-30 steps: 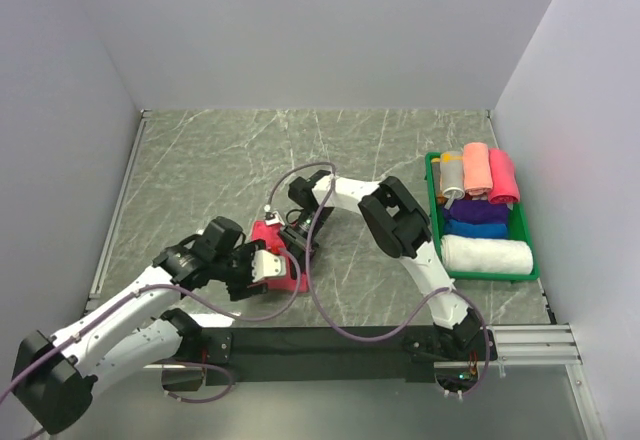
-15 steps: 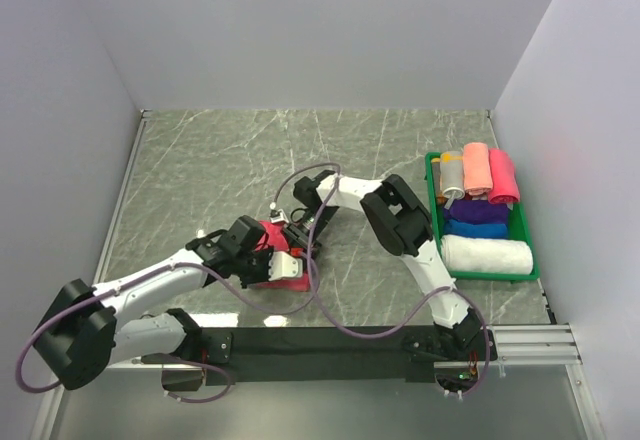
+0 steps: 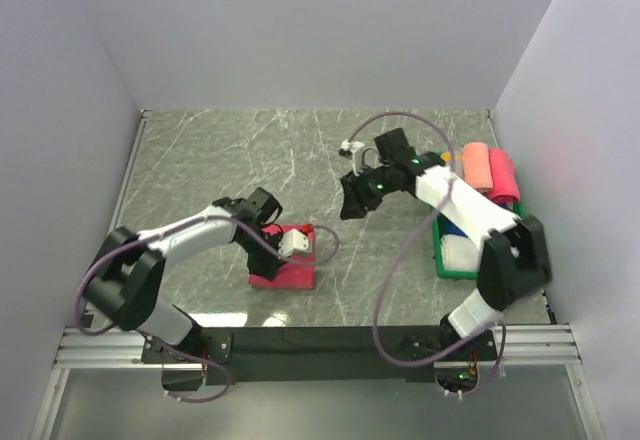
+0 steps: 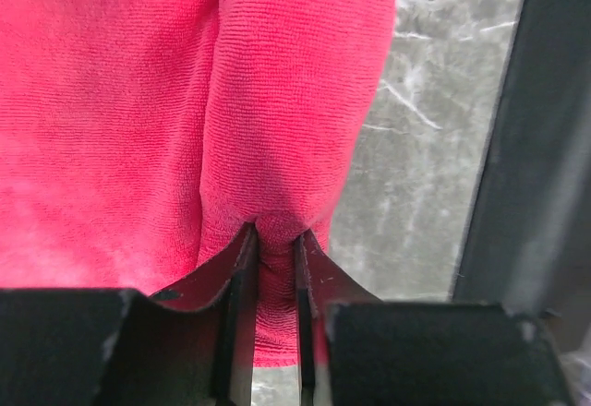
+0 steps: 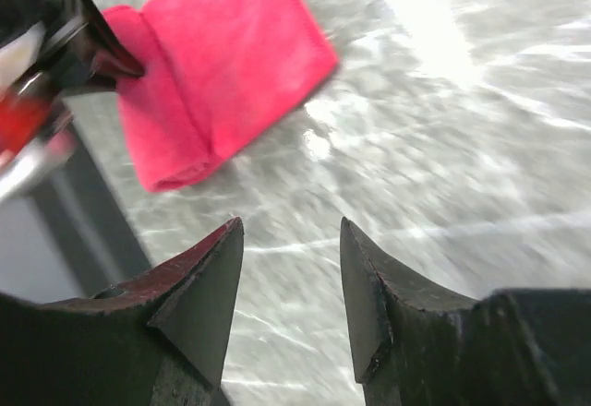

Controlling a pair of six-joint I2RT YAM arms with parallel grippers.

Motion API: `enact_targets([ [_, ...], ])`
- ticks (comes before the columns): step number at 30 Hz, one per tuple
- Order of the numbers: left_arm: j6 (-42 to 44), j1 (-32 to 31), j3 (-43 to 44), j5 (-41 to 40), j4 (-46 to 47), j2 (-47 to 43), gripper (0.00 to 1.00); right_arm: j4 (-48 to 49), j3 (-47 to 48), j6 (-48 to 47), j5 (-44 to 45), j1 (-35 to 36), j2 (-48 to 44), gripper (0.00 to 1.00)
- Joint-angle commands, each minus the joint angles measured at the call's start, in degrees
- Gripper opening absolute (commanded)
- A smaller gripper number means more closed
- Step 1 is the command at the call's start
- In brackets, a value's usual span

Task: Roll the towels
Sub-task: Roll the towel

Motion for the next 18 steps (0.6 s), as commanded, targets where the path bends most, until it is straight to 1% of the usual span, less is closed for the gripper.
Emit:
enact_targets([
  [1,0.1,2.5,4.6,6.9,-8.4,8.5,0.06,7.2,-6.9,-0.5,10.4,0.4,-9.6,0.53],
  [2,0.4,3.3,6.0,7.5,-9.4,12.8,0.06,8.1,-8.7,-0.6,12.0,0.4,-11.7,0.53],
  [3,1.0,4.9,9.0,9.0,-10.4,15.2,0.07,9.3,-12.0,-0.6,14.2,0.4,-15.4,0.54],
  [6,2.4,7.7,14.8,10.7,-13.2,22.5,0.07,8.8,-16.1,-1.0,15.7,0.4,-21.2,0.53],
  [9,3.5,9.9,20.3,11.1,-15.3,28.4,0.07,5.4,-17.9,-4.5,14.8,0.8,-24.1,0.50],
  [11,4.9,10.8,22.6,11.9,-17.3,32.5,0.08,3.6,-18.1,-8.2,13.8,1.1,-24.8,0.45],
  [13,5.6,11.5,25.0,11.7,-17.9,34.9,0.08,2.1,-18.0,-10.5,13.1,2.1,-25.2,0.44],
  [14,5.7,11.6,25.8,11.4,-18.3,36.7,0.08,1.9,-17.8,-11.1,13.4,3.3,-24.9,0.44],
  [15,6.0,11.7,27.1,11.3,-18.8,37.4,0.09,1.6,-16.9,-11.5,14.0,6.4,-24.6,0.44],
  [18,6.2,11.9,29.1,11.1,-19.5,39.6,0.09,2.8,-14.8,-12.7,18.7,13.3,-21.5,0.50],
])
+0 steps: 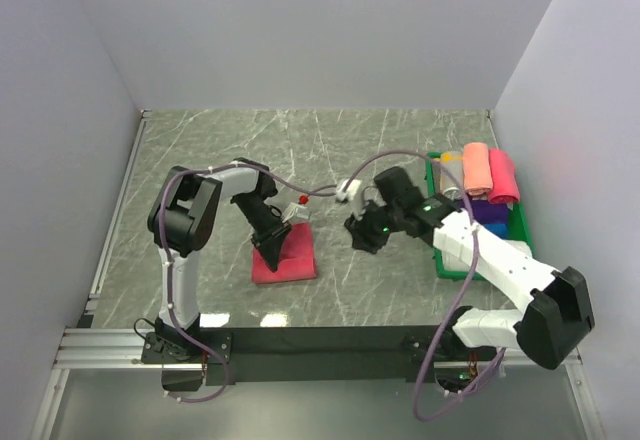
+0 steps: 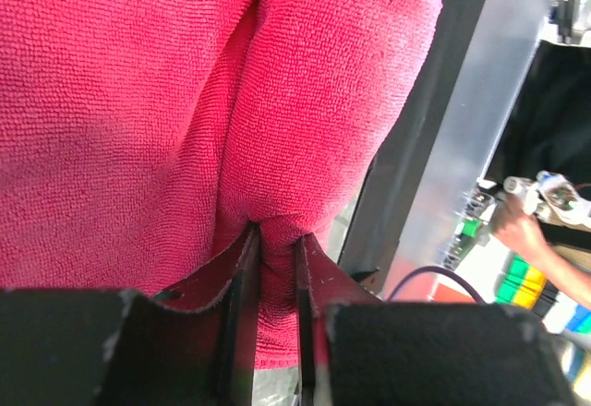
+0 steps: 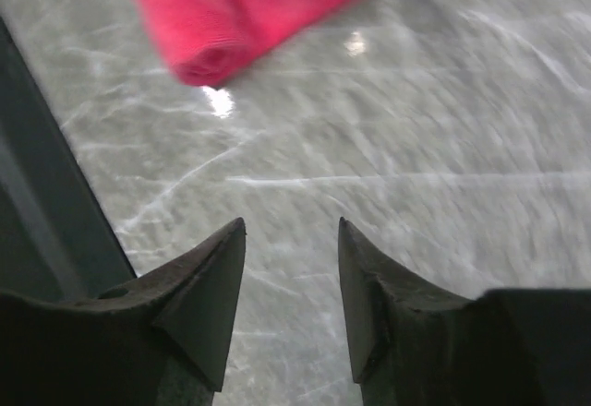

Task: Roll the towels
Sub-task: Roll the towel

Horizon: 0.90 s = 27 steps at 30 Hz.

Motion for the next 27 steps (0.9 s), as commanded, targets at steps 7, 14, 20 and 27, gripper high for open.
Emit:
enact_targets([
  [7,4.5,0.0,1.6,-6.9,10.4,6.0,0.13,6.5,12.1,-4.1,12.3,23.9,15.3,0.64],
  [14,4.3,0.5,1.2,-7.3,10.5,5.9,0.16,10.7,16.1,-8.6,20.2,33.3,27.5,0.65],
  [20,4.8,1.0,1.8,-7.2,10.3,6.3,0.18,11.9,16.9,-9.1,21.3,34.1,33.2,0.61],
  [27,6.2,1.2,2.3,-7.0,9.3,6.7,0.20,13.7,13.7,-11.3,23.2,34.0,36.8,0.49],
])
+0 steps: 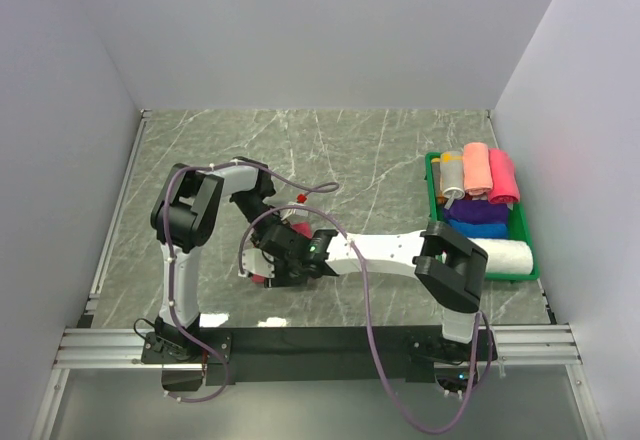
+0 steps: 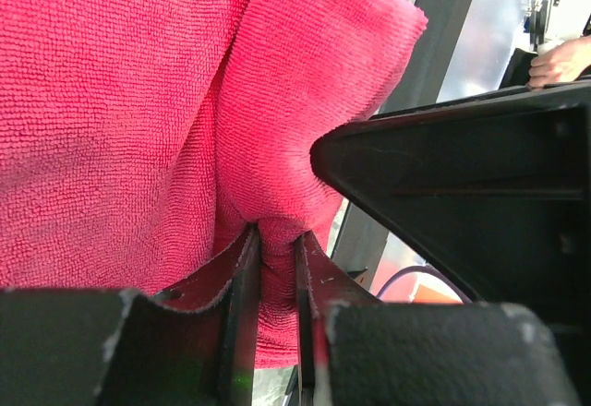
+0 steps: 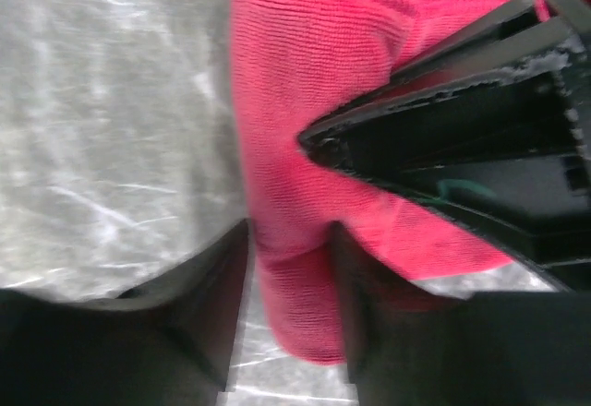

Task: Roll the towels
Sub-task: Roll the towel

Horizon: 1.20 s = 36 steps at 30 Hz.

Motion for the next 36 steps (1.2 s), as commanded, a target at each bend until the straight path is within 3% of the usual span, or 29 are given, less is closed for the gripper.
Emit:
enact_targets([
  [1,5.8,-0.1,0.2,-8.0,11.9,3.6,0.20,1.6,-1.7,-1.6,1.2,-0.1,3.1,0.41],
  [3,6.1,0.0,0.9,-7.8,11.5,3.6,0.22,1.4,-2.2,-1.4,1.2,-0.1,4.1,0.28],
  [4,6.1,0.0,1.3,-7.7,11.1,3.6,0.24,1.0,-2.2,-1.1,1.0,-0.1,4.4,0.14],
  [6,6.3,0.5,1.9,-7.4,10.7,3.2,0.29,-1.1,-1.4,-0.3,-1.9,-0.7,5.0,0.01],
  [11,6.4,4.8,3.2,-4.8,9.3,-0.8,0.46,-8.5,1.9,3.1,-13.5,-5.3,5.9,0.00],
  [14,7.0,7.9,3.9,-2.7,8.4,-4.4,0.52,-12.9,3.1,4.2,-20.0,-8.3,6.2,0.00],
  [22,5.4,19.3,1.2,3.1,9.7,-15.2,0.58,-19.4,7.7,6.0,-32.5,-15.0,10.9,0.00],
  [26,5.6,27.3,-5.6,3.3,12.7,-24.5,0.61,-25.2,14.0,6.2,-37.1,-17.2,15.6,0.00],
  [31,8.3,25.8,-18.3,-1.6,19.9,-44.0,0.66,-32.2,22.3,5.9,-45.7,-19.9,23.6,0.00],
  [36,4.0,10.8,-35.3,-16.2,36.3,-60.2,0.68,-35.7,28.0,6.8,-50.7,-23.3,28.1,0.00],
])
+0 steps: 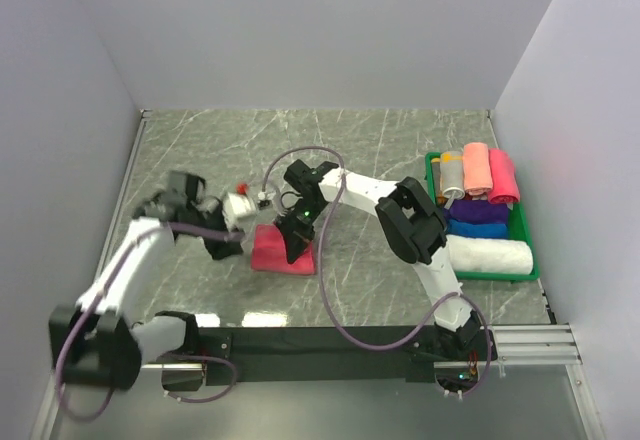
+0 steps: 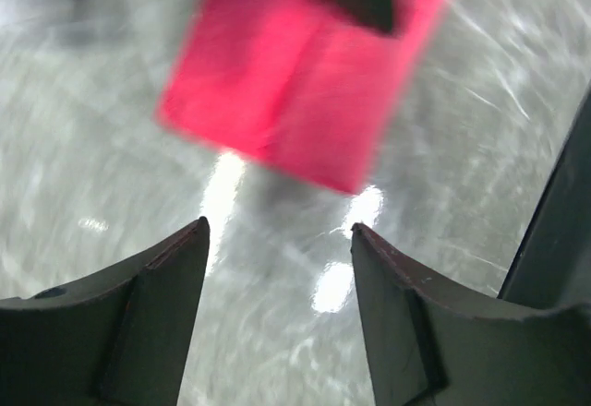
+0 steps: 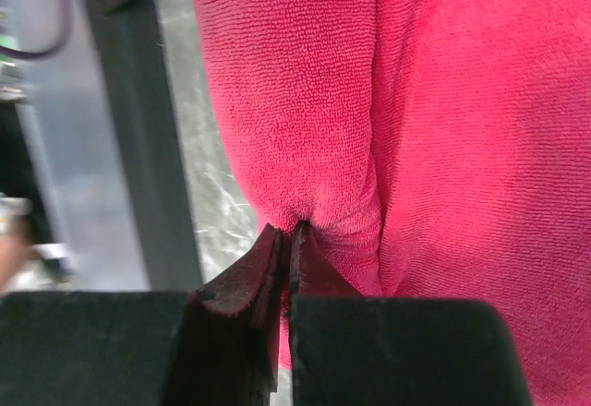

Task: Roll the towels
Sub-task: Roll the towel

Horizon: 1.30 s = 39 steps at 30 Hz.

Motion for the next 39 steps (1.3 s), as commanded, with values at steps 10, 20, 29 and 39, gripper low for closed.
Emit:
enact_targets([
  [10,-6.3,-26.4,-13.8,-20.5,23.8,-8.3,0.72,-9.3,2.3,0.0,-3.7,-3.5,11.0,0.00],
  [20,-3.1,-36.6,-15.3,-23.6,30.5,-3.8,0.71,-8.5,6.3,2.0,-4.0,-5.4,15.7,0.00],
  [29,-3.8,-37.5,-17.9,-28.7,34.0,7.6,0.38,-8.1,6.8,2.9,-4.6,-5.5,14.8,0.00],
  [39,-4.0,-37.3,-14.2,-20.4,20.2,8.5,0.01,-2.5,2.0,7.6,2.6,-10.6,-2.3,0.43],
])
